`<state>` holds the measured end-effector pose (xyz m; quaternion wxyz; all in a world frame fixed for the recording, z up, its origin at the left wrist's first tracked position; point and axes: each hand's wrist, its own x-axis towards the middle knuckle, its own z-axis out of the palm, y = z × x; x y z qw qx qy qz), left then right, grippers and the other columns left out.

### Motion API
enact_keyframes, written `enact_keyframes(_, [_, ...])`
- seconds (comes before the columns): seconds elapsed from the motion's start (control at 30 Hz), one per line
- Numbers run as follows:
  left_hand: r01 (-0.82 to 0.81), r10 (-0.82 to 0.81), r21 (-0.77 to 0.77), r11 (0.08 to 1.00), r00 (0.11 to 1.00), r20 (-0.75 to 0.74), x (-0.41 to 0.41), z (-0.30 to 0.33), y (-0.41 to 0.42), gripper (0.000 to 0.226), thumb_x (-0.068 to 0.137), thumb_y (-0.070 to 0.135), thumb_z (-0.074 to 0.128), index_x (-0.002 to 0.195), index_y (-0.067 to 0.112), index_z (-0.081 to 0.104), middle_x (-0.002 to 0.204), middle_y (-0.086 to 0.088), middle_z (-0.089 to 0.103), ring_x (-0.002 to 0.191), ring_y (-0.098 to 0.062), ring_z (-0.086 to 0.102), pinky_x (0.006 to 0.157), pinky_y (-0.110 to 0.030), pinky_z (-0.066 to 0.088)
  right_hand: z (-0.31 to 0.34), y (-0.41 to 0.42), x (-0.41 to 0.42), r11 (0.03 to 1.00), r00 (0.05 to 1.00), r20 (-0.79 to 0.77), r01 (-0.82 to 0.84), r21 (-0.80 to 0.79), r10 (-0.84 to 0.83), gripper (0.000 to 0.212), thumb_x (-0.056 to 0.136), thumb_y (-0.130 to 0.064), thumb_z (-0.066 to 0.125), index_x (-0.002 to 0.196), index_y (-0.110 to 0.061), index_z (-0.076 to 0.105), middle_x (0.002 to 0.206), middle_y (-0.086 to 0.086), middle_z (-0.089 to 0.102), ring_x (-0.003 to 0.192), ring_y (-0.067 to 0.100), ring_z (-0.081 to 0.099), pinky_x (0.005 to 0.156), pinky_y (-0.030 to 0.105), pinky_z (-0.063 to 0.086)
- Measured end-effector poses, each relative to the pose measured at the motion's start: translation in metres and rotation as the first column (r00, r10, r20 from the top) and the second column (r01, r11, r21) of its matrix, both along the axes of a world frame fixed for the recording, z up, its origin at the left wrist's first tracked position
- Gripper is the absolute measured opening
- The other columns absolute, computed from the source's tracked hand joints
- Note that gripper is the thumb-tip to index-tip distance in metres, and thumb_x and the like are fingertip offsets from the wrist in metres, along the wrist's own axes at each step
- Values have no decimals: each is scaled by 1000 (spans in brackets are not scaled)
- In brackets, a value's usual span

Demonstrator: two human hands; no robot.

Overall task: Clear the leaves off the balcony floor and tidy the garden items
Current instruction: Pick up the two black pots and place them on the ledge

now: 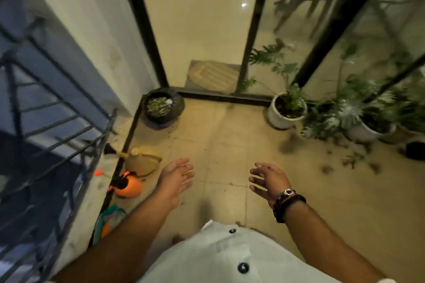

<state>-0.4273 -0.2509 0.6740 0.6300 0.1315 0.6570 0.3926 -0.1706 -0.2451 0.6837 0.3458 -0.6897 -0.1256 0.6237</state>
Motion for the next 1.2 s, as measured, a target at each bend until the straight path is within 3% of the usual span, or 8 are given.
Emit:
enact_keyframes(0.23, [291, -292, 31, 956, 956, 31, 163, 11, 57, 24, 97, 6, 53, 118, 15, 61, 110, -7, 67, 95, -20, 65, 80, -34, 53, 19, -17, 129, 953, 955, 21, 292, 76, -295, 16, 95, -14, 53, 107, -14, 63, 94, 8, 66, 77, 22, 62, 64, 34, 56])
enact_keyframes(0.4, [525, -524, 64, 849, 851, -42, 261, 33, 90, 25, 97, 9, 56, 120, 16, 62, 111, -6, 69, 104, -23, 66, 87, -38, 56, 28, -32, 191, 867, 871, 25, 484, 122, -490, 17, 94, -13, 53, 109, -12, 62, 95, 8, 66, 77, 20, 61, 68, 37, 57])
enact_keyframes(0.47, [600, -597, 66, 797, 800, -64, 300, 39, 104, 26, 96, 10, 57, 121, 17, 63, 111, -5, 69, 104, -22, 67, 86, -37, 57, 30, -40, 212, 813, 818, 20, 568, 126, -574, 18, 95, -12, 51, 109, -11, 62, 96, 8, 65, 78, 20, 62, 74, 40, 58])
enact_keyframes(0.57, [687, -683, 72, 723, 726, -74, 349, 45, 123, 25, 96, 12, 58, 120, 18, 64, 110, -4, 71, 102, -22, 68, 80, -36, 58, 30, -45, 239, 730, 735, 15, 671, 130, -678, 19, 96, -12, 50, 110, -11, 62, 97, 8, 65, 77, 20, 62, 67, 35, 57])
enact_keyframes(0.7, [784, -785, 88, 614, 619, -29, 406, 50, 139, 24, 95, 9, 57, 117, 18, 65, 110, -6, 70, 100, -22, 67, 85, -39, 57, 24, -47, 271, 611, 614, 19, 782, 123, -789, 19, 96, -14, 50, 111, -13, 63, 103, 9, 67, 86, 23, 65, 71, 38, 58])
enact_keyframes(0.9, [909, -912, 77, 410, 411, -4, 479, 49, 164, 22, 97, 11, 56, 115, 19, 64, 108, -5, 71, 98, -21, 68, 80, -36, 55, 30, -54, 312, 398, 398, 29, 908, 128, -917, 17, 97, -14, 50, 108, -15, 63, 105, 9, 69, 90, 24, 68, 58, 30, 55])
enact_keyframes(1.1, [963, -965, 70, 261, 263, -19, 564, 46, 171, 23, 96, 10, 56, 117, 18, 63, 110, -5, 70, 98, -20, 66, 80, -35, 53, 28, -65, 364, 232, 230, 32, 964, 131, -973, 19, 97, -15, 48, 110, -15, 62, 108, 9, 67, 94, 25, 67, 67, 35, 57])
enact_keyframes(1.2, [974, -978, 90, 207, 208, -7, 612, 43, 168, 25, 96, 10, 56, 120, 16, 62, 112, -6, 69, 98, -20, 65, 79, -33, 52, 26, -68, 399, 194, 192, 25, 970, 143, -981, 19, 97, -13, 48, 109, -14, 61, 106, 9, 67, 89, 24, 66, 70, 36, 58])
